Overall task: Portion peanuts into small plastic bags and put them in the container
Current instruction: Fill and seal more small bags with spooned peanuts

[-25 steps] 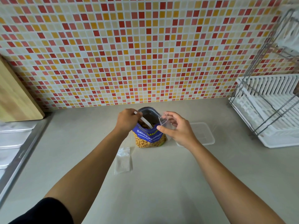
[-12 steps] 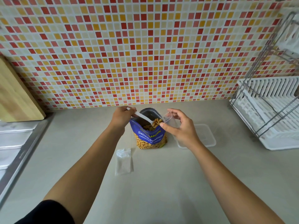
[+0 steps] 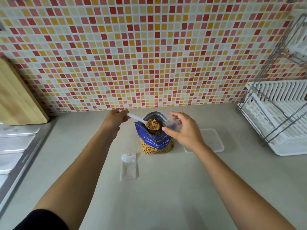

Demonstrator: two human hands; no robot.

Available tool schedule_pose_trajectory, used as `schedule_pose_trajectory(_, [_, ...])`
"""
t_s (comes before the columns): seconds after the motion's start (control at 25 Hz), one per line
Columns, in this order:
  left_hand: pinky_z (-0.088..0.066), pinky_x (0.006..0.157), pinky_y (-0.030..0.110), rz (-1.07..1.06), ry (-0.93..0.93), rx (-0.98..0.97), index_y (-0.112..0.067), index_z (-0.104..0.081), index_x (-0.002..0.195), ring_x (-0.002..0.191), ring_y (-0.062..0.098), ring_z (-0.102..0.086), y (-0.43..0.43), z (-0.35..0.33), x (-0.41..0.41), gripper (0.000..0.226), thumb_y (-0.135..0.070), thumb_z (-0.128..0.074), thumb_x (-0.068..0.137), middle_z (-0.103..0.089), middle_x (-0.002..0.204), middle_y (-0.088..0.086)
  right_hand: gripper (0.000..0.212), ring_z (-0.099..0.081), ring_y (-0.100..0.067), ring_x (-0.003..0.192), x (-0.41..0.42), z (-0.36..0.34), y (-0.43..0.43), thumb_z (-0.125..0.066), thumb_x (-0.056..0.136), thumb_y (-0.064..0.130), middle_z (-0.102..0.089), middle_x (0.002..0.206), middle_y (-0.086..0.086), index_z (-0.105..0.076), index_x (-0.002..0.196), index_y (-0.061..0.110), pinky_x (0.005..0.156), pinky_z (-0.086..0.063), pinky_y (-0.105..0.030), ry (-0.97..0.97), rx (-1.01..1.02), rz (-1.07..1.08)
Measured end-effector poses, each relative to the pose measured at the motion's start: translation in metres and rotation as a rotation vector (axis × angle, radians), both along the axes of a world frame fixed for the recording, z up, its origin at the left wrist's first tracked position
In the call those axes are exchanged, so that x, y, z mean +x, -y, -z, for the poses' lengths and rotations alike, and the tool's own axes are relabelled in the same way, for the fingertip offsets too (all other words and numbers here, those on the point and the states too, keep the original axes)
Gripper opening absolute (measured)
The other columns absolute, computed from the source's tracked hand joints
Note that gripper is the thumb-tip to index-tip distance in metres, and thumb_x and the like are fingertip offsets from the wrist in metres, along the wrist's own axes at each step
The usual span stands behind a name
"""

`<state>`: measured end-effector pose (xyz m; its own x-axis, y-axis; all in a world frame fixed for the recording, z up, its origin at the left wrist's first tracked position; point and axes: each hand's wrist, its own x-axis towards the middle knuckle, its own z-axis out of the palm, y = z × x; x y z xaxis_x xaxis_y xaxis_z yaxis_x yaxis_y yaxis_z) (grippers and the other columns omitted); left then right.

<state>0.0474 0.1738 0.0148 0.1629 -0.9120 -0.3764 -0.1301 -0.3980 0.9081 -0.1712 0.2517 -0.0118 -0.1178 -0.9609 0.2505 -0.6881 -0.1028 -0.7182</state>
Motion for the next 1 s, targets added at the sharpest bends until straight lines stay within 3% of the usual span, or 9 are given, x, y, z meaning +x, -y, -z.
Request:
schedule_pose_trajectory(0.24, [-0.033,0.082,0.035,-0.044,-0.088,-0.025,-0.016,-0.055,0.107,0.088,0.008,-0.062,0.006,-0.023,0.012,0.019,-0.029,-0.053,0.094,-0.063,0.096,-0.002,0.064,-0.060,-0.014,0.098,0.009,-0.004,0.007,-0.071,0.069,0.055,-0.063,0.115,0.008,-0.054,0.121,0.024,0.084,-0.051,-0.037,-0.245,0.005,0.032])
schedule_pose_trajectory(0.4, [-0.034,0.076,0.032,0.008,-0.083,-0.066,-0.024,-0.055,0.085,0.088,0.008,-0.062,0.004,-0.039,0.009,0.010,-0.029,-0.055,0.093,-0.065,0.086,-0.004,0.060,-0.059,-0.013,0.097,0.016,-0.007,0.011,-0.073,0.068,0.052,-0.063,0.111,0.008,-0.055,0.117,0.023,0.081,-0.051,-0.037,-0.167,-0.023,0.024])
schedule_pose_trajectory(0.52, [-0.033,0.066,0.026,0.063,-0.018,-0.130,-0.021,-0.056,0.087,0.083,0.007,-0.061,0.000,-0.054,0.001,0.011,-0.029,-0.053,0.094,-0.063,0.081,-0.004,0.059,-0.058,-0.011,0.097,0.023,-0.006,0.011,-0.075,0.067,0.049,-0.064,0.109,0.008,-0.055,0.115,0.022,0.079,-0.052,-0.034,-0.051,-0.059,0.006])
schedule_pose_trajectory(0.64, [-0.035,0.061,0.019,0.125,0.106,-0.239,-0.014,-0.057,0.098,0.080,0.008,-0.060,-0.005,-0.072,-0.011,0.016,-0.027,-0.048,0.097,-0.063,0.086,-0.002,0.058,-0.058,-0.009,0.094,0.027,-0.002,0.010,-0.076,0.067,0.049,-0.064,0.106,0.008,-0.055,0.115,0.022,0.076,-0.052,-0.030,0.046,-0.119,0.013])
schedule_pose_trajectory(0.76, [-0.042,0.063,0.018,0.215,0.263,-0.416,-0.012,-0.060,0.095,0.081,0.014,-0.061,-0.010,-0.087,-0.023,0.019,-0.026,-0.048,0.097,-0.064,0.084,0.001,0.056,-0.058,-0.010,0.092,0.031,0.001,0.009,-0.077,0.069,0.044,-0.064,0.106,0.006,-0.056,0.115,0.020,0.074,-0.049,-0.025,0.128,-0.149,0.050])
schedule_pose_trajectory(0.88, [-0.044,0.055,0.022,0.299,0.516,-0.611,-0.011,-0.063,0.096,0.067,0.014,-0.059,-0.019,-0.101,-0.037,0.022,-0.026,-0.047,0.097,-0.065,0.084,0.003,0.053,-0.059,-0.007,0.088,0.036,-0.002,0.010,-0.076,0.070,0.041,-0.063,0.102,0.010,-0.057,0.115,0.020,0.072,-0.045,-0.016,0.212,-0.124,0.076])
schedule_pose_trajectory(1.0, [-0.043,0.051,0.023,0.275,0.683,-0.758,-0.010,-0.064,0.100,0.056,0.012,-0.053,-0.024,-0.115,-0.042,0.024,-0.027,-0.047,0.096,-0.064,0.081,0.003,0.050,-0.061,-0.005,0.085,0.039,-0.002,0.010,-0.075,0.071,0.040,-0.064,0.102,0.011,-0.058,0.114,0.022,0.071,-0.049,-0.018,0.279,-0.107,0.069])
